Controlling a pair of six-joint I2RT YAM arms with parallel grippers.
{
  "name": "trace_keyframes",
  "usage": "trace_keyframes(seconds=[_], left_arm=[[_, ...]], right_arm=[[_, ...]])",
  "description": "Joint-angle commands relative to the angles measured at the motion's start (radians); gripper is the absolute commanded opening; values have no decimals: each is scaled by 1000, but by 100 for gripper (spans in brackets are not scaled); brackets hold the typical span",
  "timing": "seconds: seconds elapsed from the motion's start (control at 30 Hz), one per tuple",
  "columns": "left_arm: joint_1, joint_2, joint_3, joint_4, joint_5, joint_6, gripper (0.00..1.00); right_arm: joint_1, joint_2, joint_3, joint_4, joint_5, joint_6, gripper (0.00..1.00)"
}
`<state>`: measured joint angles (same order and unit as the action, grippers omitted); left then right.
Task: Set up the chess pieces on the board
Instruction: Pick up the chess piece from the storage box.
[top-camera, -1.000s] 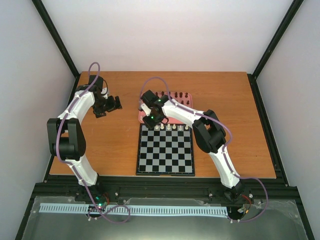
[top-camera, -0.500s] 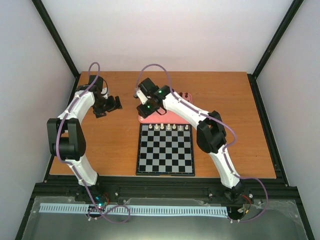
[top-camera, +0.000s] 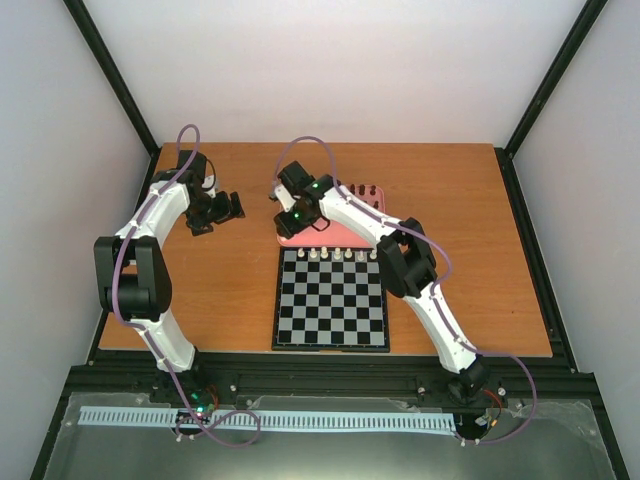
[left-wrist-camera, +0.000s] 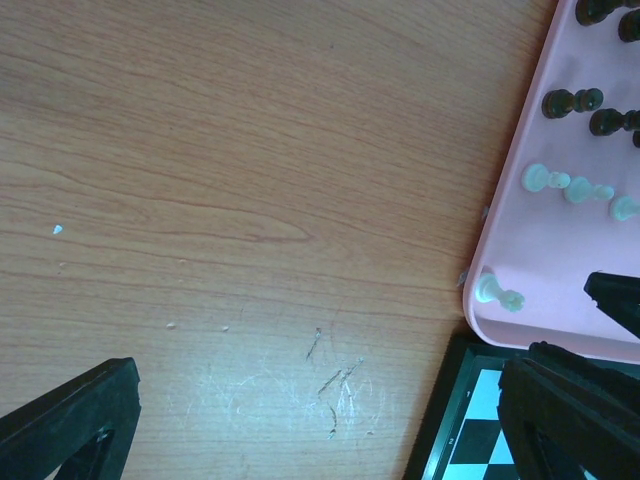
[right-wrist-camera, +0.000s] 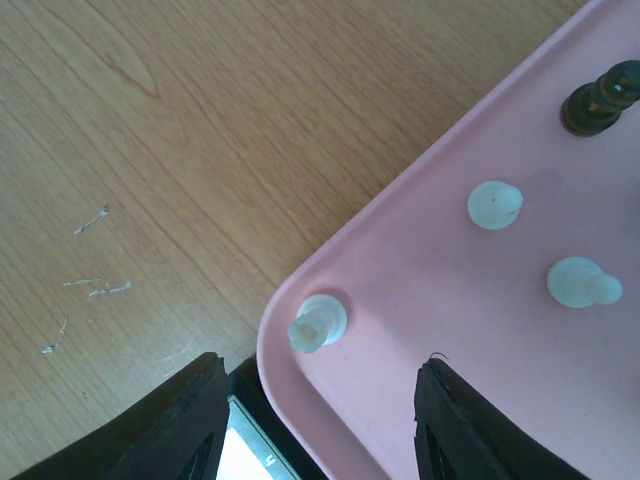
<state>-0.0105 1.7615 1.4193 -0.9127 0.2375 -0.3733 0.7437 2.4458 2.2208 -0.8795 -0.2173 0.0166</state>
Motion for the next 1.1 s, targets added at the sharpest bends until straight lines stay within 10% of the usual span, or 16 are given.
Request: trace_keyframes(seconds=[0.0,1.07], left_arm=[[-1,-24,4,17,17,-22,100],[-2,0,4,25,28,-29,100]], right_arm=[[-4,21,41,15,-35,15,51],[-32,122,105,28,-106,69,37]])
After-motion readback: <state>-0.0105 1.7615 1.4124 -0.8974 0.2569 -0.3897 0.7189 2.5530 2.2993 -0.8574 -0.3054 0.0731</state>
